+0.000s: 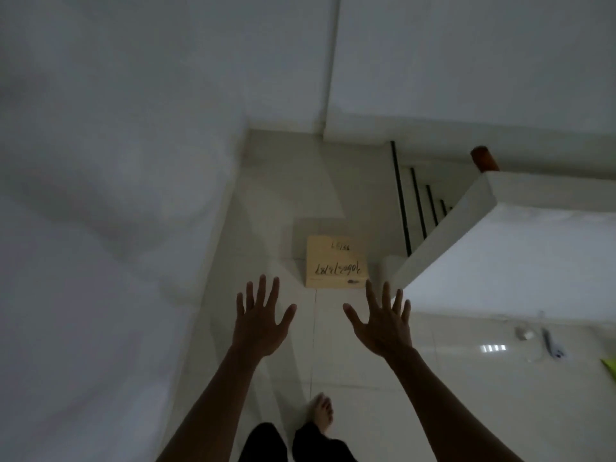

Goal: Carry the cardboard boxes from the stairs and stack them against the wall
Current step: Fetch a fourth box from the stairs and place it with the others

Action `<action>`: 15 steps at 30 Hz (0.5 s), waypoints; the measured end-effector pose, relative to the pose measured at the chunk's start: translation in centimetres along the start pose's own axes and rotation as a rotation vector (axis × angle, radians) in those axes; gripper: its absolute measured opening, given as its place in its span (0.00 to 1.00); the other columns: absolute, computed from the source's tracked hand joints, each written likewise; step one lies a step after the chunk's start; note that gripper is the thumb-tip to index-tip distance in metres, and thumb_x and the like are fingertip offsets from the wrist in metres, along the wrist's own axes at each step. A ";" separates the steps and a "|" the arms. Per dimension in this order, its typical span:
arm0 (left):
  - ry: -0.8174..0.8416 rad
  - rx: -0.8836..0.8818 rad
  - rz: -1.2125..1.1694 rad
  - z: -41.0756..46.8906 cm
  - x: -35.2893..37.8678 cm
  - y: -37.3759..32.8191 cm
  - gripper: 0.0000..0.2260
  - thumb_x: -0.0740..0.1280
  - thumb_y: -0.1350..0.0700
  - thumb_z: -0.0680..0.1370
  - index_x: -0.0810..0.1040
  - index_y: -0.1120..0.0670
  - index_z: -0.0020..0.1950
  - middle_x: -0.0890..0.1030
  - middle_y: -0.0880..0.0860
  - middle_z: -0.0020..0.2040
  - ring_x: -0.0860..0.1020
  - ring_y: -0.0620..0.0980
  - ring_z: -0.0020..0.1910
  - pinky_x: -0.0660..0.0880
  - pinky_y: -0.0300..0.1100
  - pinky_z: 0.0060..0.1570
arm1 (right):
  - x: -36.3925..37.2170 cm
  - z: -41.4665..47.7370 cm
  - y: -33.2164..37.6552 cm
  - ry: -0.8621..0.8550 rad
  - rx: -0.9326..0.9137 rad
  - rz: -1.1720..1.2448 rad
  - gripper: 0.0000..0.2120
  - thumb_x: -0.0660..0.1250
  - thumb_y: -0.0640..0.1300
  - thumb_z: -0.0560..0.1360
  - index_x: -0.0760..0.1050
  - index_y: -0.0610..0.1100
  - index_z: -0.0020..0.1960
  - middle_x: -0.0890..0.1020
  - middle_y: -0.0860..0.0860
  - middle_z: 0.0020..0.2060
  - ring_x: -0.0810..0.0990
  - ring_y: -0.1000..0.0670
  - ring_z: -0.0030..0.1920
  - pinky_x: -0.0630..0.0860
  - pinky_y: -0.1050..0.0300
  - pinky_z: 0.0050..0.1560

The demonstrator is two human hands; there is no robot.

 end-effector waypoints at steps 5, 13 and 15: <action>0.032 0.020 0.029 9.5 -1.6 -2.5 0.51 0.21 0.24 0.63 0.35 0.46 0.82 0.34 0.53 0.82 0.34 0.58 0.81 0.30 0.56 0.75 | -2.8 9.6 -0.1 0.008 0.011 -0.042 0.63 0.22 0.83 0.58 0.40 0.53 0.86 0.42 0.39 0.84 0.41 0.31 0.83 0.41 0.31 0.80; 0.113 -0.023 0.047 27.7 1.7 -2.7 0.49 0.24 0.25 0.65 0.36 0.46 0.82 0.34 0.53 0.83 0.34 0.57 0.81 0.30 0.61 0.76 | -2.5 27.3 -1.7 0.069 0.126 -0.019 0.46 0.49 0.75 0.78 0.38 0.51 0.86 0.43 0.39 0.85 0.43 0.33 0.83 0.42 0.34 0.80; 0.141 -0.042 0.051 31.7 3.6 -2.3 0.48 0.25 0.26 0.65 0.35 0.46 0.82 0.34 0.53 0.82 0.33 0.57 0.81 0.29 0.60 0.75 | -0.7 31.6 -3.1 0.106 0.177 -0.016 0.46 0.51 0.74 0.78 0.39 0.50 0.86 0.45 0.38 0.85 0.44 0.32 0.83 0.45 0.34 0.80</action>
Point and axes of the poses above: each hand's wrist, its own z-axis towards the middle knuckle, its own x-axis out of the palm, y = z × x, the point moved 7 cm from there along z, towards the middle knuckle
